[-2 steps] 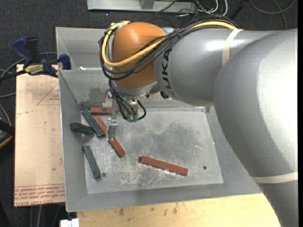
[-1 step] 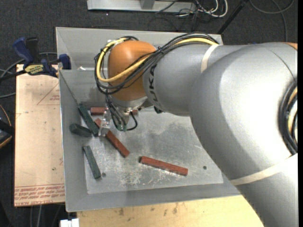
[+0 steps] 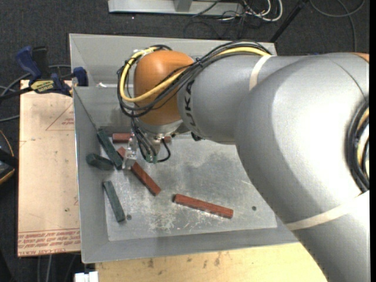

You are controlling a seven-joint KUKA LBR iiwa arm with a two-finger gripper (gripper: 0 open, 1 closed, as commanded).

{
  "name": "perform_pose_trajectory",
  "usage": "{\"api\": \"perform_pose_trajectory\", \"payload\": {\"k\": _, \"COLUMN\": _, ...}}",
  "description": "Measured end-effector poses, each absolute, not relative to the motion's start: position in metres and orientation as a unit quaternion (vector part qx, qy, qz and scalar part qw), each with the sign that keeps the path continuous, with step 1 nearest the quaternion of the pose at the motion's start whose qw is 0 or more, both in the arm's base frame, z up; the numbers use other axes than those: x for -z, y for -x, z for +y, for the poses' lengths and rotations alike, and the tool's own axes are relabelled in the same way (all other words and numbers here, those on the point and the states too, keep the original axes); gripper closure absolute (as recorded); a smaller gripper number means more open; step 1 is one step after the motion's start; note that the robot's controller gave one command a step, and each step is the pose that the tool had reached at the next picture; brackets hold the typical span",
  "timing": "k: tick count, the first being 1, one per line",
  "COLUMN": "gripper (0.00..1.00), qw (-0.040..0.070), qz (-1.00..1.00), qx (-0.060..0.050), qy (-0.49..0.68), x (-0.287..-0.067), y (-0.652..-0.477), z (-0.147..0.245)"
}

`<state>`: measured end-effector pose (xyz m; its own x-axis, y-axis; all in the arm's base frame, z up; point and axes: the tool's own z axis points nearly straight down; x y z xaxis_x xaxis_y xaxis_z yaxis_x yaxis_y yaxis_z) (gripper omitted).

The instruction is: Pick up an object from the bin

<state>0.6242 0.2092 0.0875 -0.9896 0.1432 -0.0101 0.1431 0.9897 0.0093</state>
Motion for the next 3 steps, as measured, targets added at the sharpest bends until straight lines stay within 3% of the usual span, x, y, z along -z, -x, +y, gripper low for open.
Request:
{"api": "perform_pose_trajectory", "payload": {"k": 1, "gripper": 1.0, "qw": -0.002, "qz": 0.997, "qx": 0.0, "qy": -0.076, "x": -0.129, "y": -0.621, "z": 0.205}}
{"api": "perform_pose_trajectory", "payload": {"k": 2, "gripper": 0.0, "qw": 0.001, "qz": 0.997, "qx": -0.001, "qy": -0.08, "x": -0.107, "y": -0.628, "z": 0.212}}
{"api": "perform_pose_trajectory", "payload": {"k": 3, "gripper": 1.0, "qw": 0.001, "qz": 0.997, "qx": -0.001, "qy": -0.081, "x": -0.097, "y": -0.63, "z": 0.213}}
